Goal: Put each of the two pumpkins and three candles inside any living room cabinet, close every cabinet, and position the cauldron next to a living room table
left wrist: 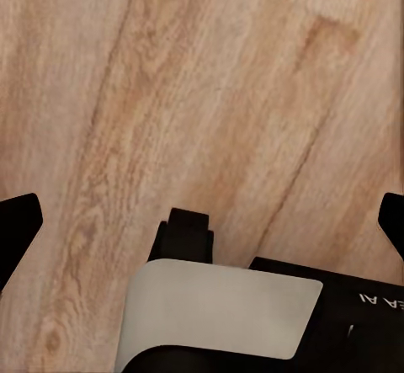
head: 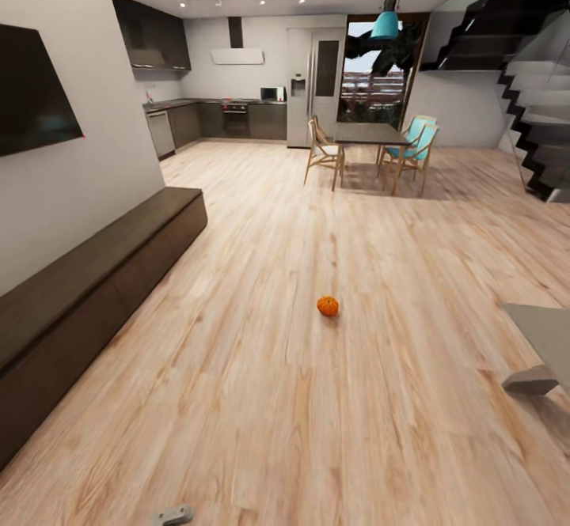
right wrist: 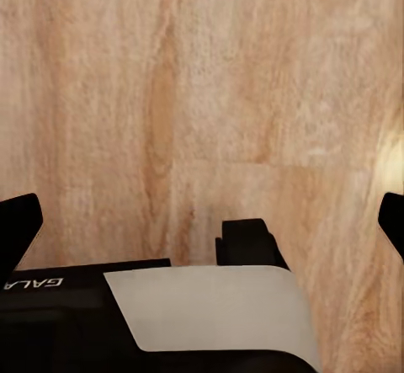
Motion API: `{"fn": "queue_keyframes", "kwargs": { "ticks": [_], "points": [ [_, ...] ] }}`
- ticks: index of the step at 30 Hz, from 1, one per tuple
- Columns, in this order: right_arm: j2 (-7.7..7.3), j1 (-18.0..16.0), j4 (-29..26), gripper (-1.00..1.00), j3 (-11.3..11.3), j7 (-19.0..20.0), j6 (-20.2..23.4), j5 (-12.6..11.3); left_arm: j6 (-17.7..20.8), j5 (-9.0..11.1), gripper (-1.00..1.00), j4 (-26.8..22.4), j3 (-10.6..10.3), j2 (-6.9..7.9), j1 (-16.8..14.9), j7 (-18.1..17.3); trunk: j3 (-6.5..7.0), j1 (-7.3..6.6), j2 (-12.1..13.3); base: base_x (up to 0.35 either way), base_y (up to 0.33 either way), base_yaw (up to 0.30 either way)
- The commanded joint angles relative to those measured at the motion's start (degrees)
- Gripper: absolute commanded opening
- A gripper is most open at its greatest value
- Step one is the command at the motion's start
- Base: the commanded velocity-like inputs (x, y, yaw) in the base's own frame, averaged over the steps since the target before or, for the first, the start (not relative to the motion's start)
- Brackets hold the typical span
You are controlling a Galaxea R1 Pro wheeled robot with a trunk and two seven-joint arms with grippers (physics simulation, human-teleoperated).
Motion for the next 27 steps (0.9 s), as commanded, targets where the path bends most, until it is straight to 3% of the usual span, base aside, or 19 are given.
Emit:
{"fn": "queue_keyframes", "kwargs": {
  "ticks": [1, 27],
  "points": [
    [0.00, 0.0, 0.0, 1.00, 0.0, -0.1, 0.0, 0.0, 0.0, 0.0, 1.00, 0.0, 0.0, 0.00, 0.0, 0.0, 0.00, 0.00, 0.0, 0.325, 0.000, 0.144],
    [0.04, 0.0, 0.1, 1.00, 0.0, -0.3, 0.1, 0.0, 0.0, 0.0, 1.00, 0.0, 0.0, -0.09, 0.3, 0.0, 0.00, 0.00, 0.0, 0.326, 0.000, 0.275]
  ]
}}
